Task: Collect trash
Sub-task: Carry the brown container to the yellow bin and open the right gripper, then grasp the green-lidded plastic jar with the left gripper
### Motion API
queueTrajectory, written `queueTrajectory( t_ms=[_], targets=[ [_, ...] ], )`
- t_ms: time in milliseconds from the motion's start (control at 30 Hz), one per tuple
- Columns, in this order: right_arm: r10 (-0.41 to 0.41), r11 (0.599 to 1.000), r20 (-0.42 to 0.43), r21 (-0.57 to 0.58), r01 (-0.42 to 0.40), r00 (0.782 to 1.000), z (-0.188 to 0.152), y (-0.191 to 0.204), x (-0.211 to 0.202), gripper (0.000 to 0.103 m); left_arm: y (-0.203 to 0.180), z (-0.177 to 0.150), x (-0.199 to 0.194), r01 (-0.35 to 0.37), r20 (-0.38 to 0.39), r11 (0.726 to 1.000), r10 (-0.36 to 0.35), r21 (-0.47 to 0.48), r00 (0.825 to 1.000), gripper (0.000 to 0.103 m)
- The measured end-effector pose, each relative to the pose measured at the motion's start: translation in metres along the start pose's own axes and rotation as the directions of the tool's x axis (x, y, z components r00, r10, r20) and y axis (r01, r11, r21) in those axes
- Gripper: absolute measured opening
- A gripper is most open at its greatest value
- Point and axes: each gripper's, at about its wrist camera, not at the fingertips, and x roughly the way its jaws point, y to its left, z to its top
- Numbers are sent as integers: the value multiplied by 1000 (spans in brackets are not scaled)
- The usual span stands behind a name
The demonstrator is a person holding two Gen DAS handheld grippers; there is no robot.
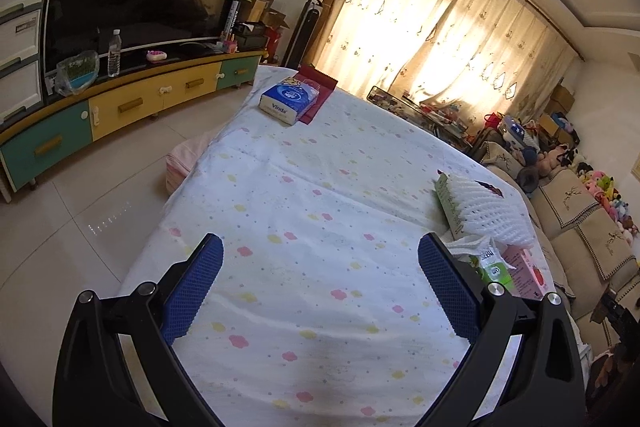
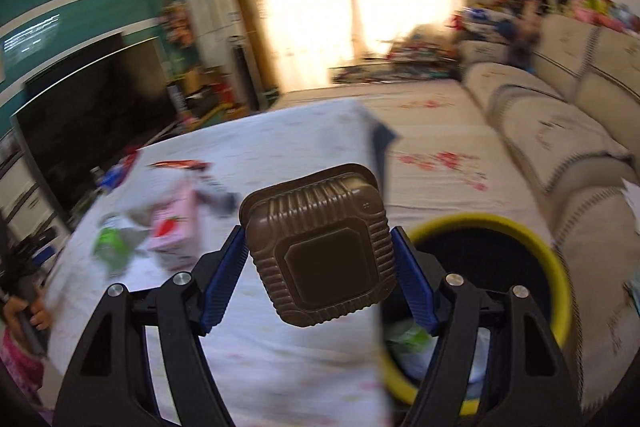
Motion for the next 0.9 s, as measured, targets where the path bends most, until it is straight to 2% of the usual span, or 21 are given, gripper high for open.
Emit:
queueTrajectory(
  t_ms=[200, 467, 600, 667, 767, 900],
  targets=[
    [-162, 984, -88, 54, 168, 983, -9, -61, 23, 69, 2, 0, 3, -31, 2, 999, 31, -18, 1000, 96],
    [-248, 964, -175, 49, 260, 953, -20, -77, 55, 69, 8, -1, -4, -13, 40, 999, 15, -53, 999, 96],
    [-292, 948, -170, 79, 308, 941, -23, -81, 54, 72, 8, -1, -4, 9, 41, 999, -7, -53, 999, 96],
    [-300, 940, -154, 118, 319, 941, -26, -84, 46, 76, 8, 0, -4, 23, 41, 999, -21, -47, 999, 96],
    [-306, 932, -144, 157, 327, 941, -31, -84, 36, 77, 6, 0, -3, 51, 39, 998, -49, -36, 998, 96],
    [-305, 932, -130, 161, 324, 943, -40, -73, 20, 78, 1, -1, -7, 72, 55, 997, -71, -15, 996, 97]
  ],
)
